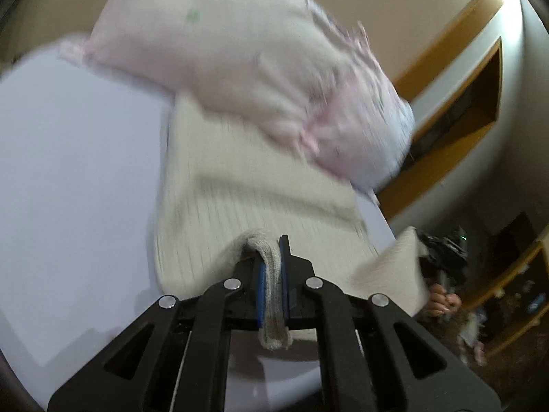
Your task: Fold small clothes
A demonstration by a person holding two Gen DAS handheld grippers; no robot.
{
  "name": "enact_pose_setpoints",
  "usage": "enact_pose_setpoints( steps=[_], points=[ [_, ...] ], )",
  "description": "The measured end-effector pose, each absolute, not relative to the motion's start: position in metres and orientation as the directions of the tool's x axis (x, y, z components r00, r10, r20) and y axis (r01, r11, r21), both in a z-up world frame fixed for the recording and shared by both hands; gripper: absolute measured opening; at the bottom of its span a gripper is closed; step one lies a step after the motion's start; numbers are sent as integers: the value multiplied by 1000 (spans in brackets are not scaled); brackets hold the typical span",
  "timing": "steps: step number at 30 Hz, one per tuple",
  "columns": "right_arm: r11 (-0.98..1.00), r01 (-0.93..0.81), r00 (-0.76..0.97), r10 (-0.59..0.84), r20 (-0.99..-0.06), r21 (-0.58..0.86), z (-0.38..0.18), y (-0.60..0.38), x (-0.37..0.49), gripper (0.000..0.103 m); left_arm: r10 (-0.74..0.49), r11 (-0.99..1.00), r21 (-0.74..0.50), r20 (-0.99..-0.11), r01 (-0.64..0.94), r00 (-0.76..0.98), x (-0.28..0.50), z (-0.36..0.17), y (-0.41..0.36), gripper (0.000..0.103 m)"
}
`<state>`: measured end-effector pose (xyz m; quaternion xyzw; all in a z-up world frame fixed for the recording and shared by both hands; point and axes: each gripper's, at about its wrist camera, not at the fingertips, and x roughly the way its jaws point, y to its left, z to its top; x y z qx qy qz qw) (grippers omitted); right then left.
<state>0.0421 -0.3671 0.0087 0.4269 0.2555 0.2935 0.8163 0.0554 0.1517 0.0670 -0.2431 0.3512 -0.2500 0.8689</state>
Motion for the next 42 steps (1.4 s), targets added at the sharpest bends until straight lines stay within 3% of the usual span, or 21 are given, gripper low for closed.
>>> enact_pose_setpoints(
  steps=[3, 7, 9, 13, 15, 16, 17, 19, 20, 22, 23, 24, 26, 29, 31, 34, 38, 40, 41, 42],
  points=[
    [454, -172, 748, 637, -184, 874, -1, -382, 112, 7, -523, 780, -603, -479, 170, 705, 137, 69, 158, 6],
    [485, 62, 731, 573, -370, 873, -52, -385, 185, 7, -464, 795, -607, -598, 9, 654, 226, 27, 156, 6],
    [437, 99, 725, 584, -366, 894, -69, -388, 195, 7, -461, 794, -607, -628, -24, 627, 238, 13, 153, 6],
    [379, 69, 748, 592, -299, 923, -64, -395, 206, 9, -502, 769, -639, -597, 8, 626, 244, 13, 160, 6],
    [316, 63, 752, 608, -253, 947, -63, -394, 220, 37, -543, 723, -691, -574, -7, 613, 254, 11, 166, 8],
    [277, 44, 756, 619, -213, 960, -64, -393, 225, 69, -559, 699, -715, -561, -18, 611, 258, 12, 172, 8],
    [246, 12, 771, 616, -166, 969, -62, -393, 226, 82, -582, 667, -745, -539, -22, 608, 259, 12, 178, 8],
    [269, -16, 797, 585, -149, 963, -49, -396, 224, 92, -599, 643, -765, -516, -16, 612, 254, 15, 182, 14],
    [295, -39, 802, 579, -146, 955, -43, -396, 218, 94, -601, 641, -767, -508, -7, 617, 251, 18, 184, 21],
    [333, -50, 802, 576, -161, 942, -35, -397, 210, 95, -578, 647, -762, -489, 2, 653, 239, 27, 192, 58],
    [347, -67, 803, 576, -156, 936, -33, -397, 205, 96, -530, 660, -751, -469, -3, 706, 227, 35, 200, 84],
    [369, -88, 805, 574, -152, 925, -32, -397, 198, 97, -507, 661, -750, -447, 0, 737, 220, 40, 206, 87],
    [393, -122, 814, 565, -135, 912, -36, -397, 187, 98, -497, 674, -739, -452, 1, 741, 211, 42, 212, 87],
    [417, -119, 816, 559, -150, 901, -44, -399, 181, 99, -501, 745, -666, -586, -28, 636, 211, 26, 198, 86],
    [402, -119, 802, 578, -151, 908, -47, -399, 184, 99, -526, 754, -657, -630, -30, 571, 211, 11, 186, 82],
    [420, -127, 799, 580, -159, 898, -45, -394, 186, 99, -525, 771, -637, -638, -4, 563, 207, 6, 174, 79],
    [403, -138, 788, 598, -146, 905, -47, -394, 185, 99, -557, 746, -665, -637, -14, 533, 208, -3, 170, 56],
    [387, -143, 785, 604, -133, 911, -49, -397, 184, 99, -558, 729, -683, -629, -42, 542, 209, -8, 171, 39],
    [375, -147, 783, 609, -124, 915, -49, -398, 184, 99, -583, 690, -720, -616, -79, 530, 211, -15, 174, 22],
    [366, -150, 781, 614, -117, 918, -49, -399, 184, 99, -616, 641, -760, -592, -107, 520, 212, -22, 177, 18]
  ],
)
